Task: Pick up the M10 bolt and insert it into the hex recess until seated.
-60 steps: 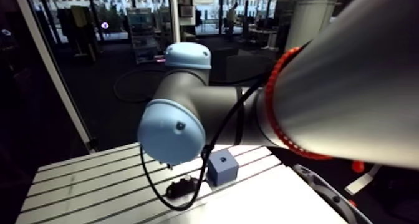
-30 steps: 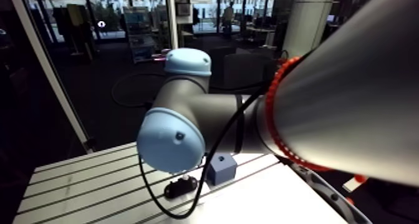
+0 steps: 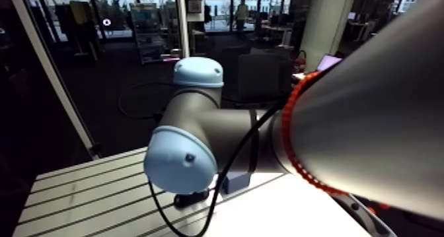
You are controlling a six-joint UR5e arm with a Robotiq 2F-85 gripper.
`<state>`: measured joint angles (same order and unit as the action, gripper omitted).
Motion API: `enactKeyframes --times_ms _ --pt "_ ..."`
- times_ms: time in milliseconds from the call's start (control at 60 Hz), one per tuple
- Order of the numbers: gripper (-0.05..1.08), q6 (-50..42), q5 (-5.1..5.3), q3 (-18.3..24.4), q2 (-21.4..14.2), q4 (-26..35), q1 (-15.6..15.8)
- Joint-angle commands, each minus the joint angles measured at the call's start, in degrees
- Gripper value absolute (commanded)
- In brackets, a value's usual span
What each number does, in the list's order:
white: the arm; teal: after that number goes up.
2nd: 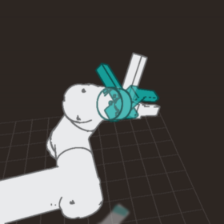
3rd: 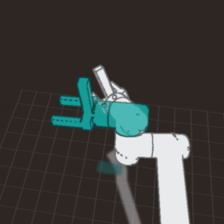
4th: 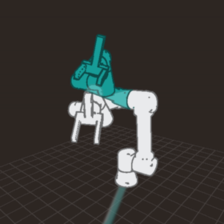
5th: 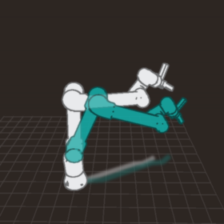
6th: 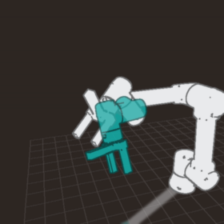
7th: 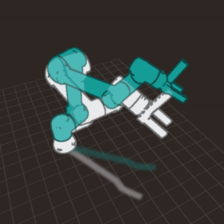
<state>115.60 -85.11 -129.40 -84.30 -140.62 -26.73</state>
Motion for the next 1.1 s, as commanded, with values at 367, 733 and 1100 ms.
enactKeyframes --times_ms 367,733,1100 --pt "0.41 0.03 -1.60 -0.21 1.47 -2.08 0.85" --pt "0.43 -0.15 -2.87 -0.04 3.02 -2.66 3.34" --pt "0.43 0.11 -3.79 0.85 3.23 -3.22 3.25"
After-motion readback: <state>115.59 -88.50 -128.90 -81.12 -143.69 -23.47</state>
